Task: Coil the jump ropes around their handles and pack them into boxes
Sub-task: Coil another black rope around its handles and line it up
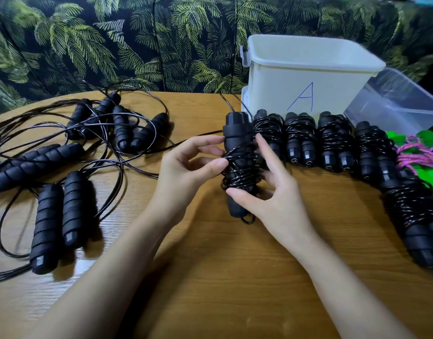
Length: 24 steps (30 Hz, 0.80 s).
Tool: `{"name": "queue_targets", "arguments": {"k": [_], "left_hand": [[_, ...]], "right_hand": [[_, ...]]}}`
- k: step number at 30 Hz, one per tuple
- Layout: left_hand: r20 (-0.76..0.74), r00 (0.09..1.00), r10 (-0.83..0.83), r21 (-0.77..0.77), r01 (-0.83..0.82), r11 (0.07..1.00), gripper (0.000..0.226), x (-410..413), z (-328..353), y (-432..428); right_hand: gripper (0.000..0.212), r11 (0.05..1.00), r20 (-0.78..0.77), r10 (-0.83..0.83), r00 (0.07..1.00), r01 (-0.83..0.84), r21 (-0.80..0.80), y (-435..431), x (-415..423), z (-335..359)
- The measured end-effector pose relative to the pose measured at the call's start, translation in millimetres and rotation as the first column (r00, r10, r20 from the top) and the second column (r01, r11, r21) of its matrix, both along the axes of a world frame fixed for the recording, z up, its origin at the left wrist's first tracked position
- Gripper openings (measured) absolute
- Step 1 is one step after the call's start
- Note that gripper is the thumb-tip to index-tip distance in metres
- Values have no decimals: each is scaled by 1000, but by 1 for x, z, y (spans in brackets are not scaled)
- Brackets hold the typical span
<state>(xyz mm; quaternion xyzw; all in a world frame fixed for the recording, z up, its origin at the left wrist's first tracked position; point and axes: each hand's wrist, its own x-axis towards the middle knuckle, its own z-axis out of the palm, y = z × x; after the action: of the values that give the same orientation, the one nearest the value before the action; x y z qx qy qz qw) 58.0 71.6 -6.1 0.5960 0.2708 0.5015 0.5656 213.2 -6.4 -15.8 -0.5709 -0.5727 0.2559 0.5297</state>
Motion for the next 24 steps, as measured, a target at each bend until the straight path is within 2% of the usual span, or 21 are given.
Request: {"name": "queue_targets", "arguments": {"k": [3,8,10,13,16,19,22,24], "left_hand": [[-13,1000,-9,-95,7,995,45,-3,-3,5],[22,984,-177,-184,178,967,87,-5,-4,8],[27,976,-215,-207,216,954,87,-4,-4,7],[-12,979,-201,-223,194,955,76,-3,-5,7],[-33,985,-167,-222,156,963,62,-3,-7,6],[-41,990,-136,-206,125,970,68,1,-7,2],[-61,990,-123,-188,110,976,71,5,-8,-2],[-86,989,-117,-168,101,980,70,6,-10,-2]], "right_hand": [[90,999,-6,36,999,-36,-6,-2,-1,3],[84,992,-45,127,991,-128,-16,-1,2,5],[82,986,-49,160,986,-162,-26,0,2,3],[78,978,-31,197,980,-199,-62,-1,0,0],[83,981,41,172,984,-167,-102,0,-4,-3],[101,987,192,82,978,-52,-154,-1,-9,1],[118,968,432,-18,902,123,-217,-4,-17,10],[119,964,497,-60,866,179,-197,-5,-20,10]]}}
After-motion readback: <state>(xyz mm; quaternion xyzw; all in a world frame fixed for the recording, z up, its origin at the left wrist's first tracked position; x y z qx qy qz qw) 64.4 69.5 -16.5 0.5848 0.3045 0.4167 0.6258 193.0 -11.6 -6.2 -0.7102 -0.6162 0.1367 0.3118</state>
